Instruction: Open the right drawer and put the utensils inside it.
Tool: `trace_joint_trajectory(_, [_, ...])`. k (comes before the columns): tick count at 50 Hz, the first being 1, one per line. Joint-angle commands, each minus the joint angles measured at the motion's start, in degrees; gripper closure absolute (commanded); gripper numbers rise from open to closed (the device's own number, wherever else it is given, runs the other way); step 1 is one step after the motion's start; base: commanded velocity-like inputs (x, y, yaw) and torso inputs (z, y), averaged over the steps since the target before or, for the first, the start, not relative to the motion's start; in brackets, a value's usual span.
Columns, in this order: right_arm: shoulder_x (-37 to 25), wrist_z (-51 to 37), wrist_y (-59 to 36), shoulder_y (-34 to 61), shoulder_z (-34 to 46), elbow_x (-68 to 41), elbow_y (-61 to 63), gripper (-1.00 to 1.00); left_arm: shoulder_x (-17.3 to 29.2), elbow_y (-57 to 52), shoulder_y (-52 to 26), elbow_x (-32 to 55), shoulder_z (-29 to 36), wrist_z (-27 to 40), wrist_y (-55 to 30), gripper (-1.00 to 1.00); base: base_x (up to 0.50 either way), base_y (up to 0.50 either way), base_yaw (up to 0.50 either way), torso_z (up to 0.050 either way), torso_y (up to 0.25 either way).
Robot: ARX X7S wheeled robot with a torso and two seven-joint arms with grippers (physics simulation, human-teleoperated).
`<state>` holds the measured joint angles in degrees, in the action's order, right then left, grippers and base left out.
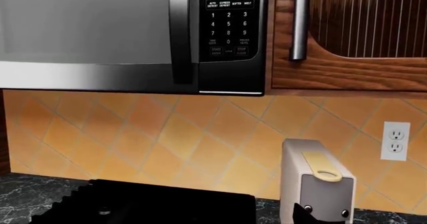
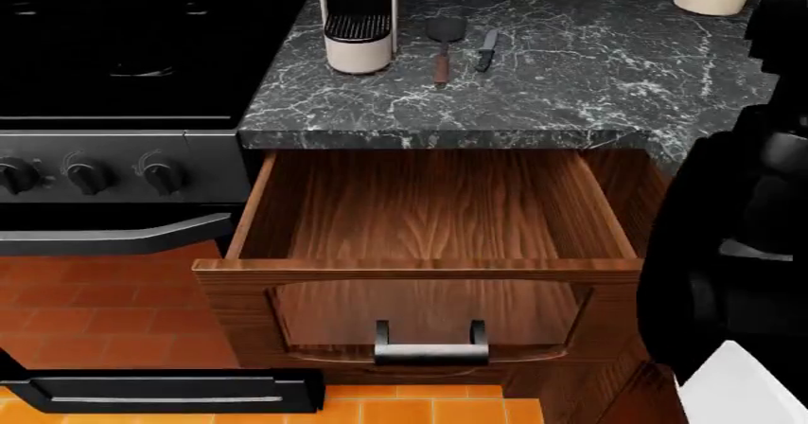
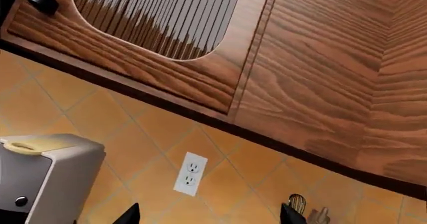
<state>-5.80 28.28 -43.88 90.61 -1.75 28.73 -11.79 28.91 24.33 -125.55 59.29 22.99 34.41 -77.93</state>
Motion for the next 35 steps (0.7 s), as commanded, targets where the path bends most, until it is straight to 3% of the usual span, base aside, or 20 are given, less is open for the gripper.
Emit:
trace_joint_trajectory(1, [-1.8,-11.1,18.0,10.5,-2.8,-6.3,-38.3,-1.00,0.1,0.2,0.0,0.0,0.2,-0.1,0.2,-1.00,0.00,0.00,0.00,0.000,0.000])
trace_joint_trajectory(5, [-2.9,-16.1,30.7,18.5,-2.4,-8.1,-62.3,-1.00,0.2,0.3,0.0,-0.1,0.4,-0.2,0.3,-1.00,0.00,0.00,0.00,0.000,0.000])
trace_joint_trajectory(6, [-2.9,-16.8,31.3,18.6,-2.2,-8.5,-63.1,-1.00,0.2,0.2,0.0,-0.1,0.5,-0.3,0.4,-1.00,0.00,0.00,0.00,0.000,0.000])
trace_joint_trajectory(18, [-3.3,-22.2,28.8,12.4,6.4,-22.1,-63.2,-1.00,0.3,1.3,-0.2,-0.7,1.1,-1.1,1.2,-1.00,0.00,0.00,0.00,0.000,0.000])
trace_joint_trajectory(24, [-3.5,-23.3,24.1,12.6,10.4,-25.3,-63.2,-1.00,0.3,1.2,-0.2,-0.6,1.2,-1.1,1.1,-1.00,0.00,0.00,0.00,0.000,0.000])
trace_joint_trajectory(29, [-3.1,-22.1,14.3,14.0,11.2,-27.5,-63.2,-1.00,0.3,1.2,-0.2,-0.6,1.3,-1.2,1.2,-1.00,0.00,0.00,0.00,0.000,0.000])
trace_joint_trajectory(35, [-2.5,-21.3,14.8,14.3,12.3,-28.5,-63.2,-1.00,0.3,1.2,-0.3,-0.7,1.5,-1.4,1.4,-1.00,0.44,0.11,0.00,0.000,0.000])
